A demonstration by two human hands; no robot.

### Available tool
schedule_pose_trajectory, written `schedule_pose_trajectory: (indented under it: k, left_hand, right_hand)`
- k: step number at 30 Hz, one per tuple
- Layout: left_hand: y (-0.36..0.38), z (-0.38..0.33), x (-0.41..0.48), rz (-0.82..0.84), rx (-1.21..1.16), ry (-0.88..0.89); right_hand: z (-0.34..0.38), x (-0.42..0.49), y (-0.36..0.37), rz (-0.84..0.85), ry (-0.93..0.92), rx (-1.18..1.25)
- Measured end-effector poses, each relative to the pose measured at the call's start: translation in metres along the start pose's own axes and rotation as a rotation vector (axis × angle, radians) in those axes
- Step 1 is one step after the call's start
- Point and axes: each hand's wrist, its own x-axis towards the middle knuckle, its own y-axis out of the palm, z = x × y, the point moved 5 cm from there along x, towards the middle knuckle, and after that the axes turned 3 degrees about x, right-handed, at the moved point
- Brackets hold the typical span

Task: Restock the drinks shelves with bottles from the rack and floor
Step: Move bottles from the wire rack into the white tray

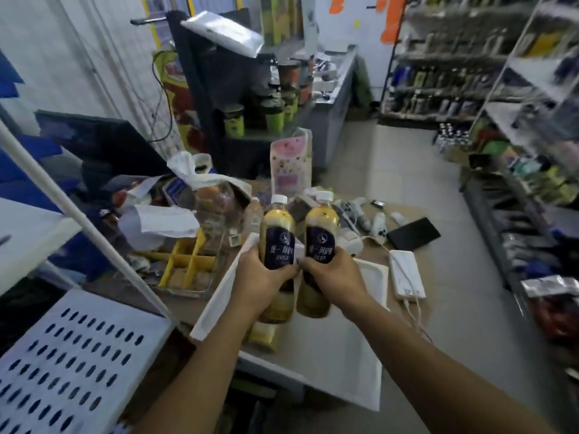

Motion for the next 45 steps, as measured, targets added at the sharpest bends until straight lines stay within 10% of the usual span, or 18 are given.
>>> schedule_pose_trajectory:
  k: [11, 20, 45]
  left_hand:
    - [0.071, 0.097, 0.018, 0.353, 0.636, 0.068]
    - [0.100, 0.103, 0.020, 0.245, 0.934, 0.307]
    - [0.103, 0.135, 0.025, 0.457, 1.023, 0.178]
  right_hand:
    - [-0.115, -0.023, 0.026, -0.177, 0.391, -0.019]
    - [-0.152, -0.029, 0.029, -0.171, 0.534, -0.049]
    - [-0.146, -0.008, 0.031, -0.071, 0.396, -0.377]
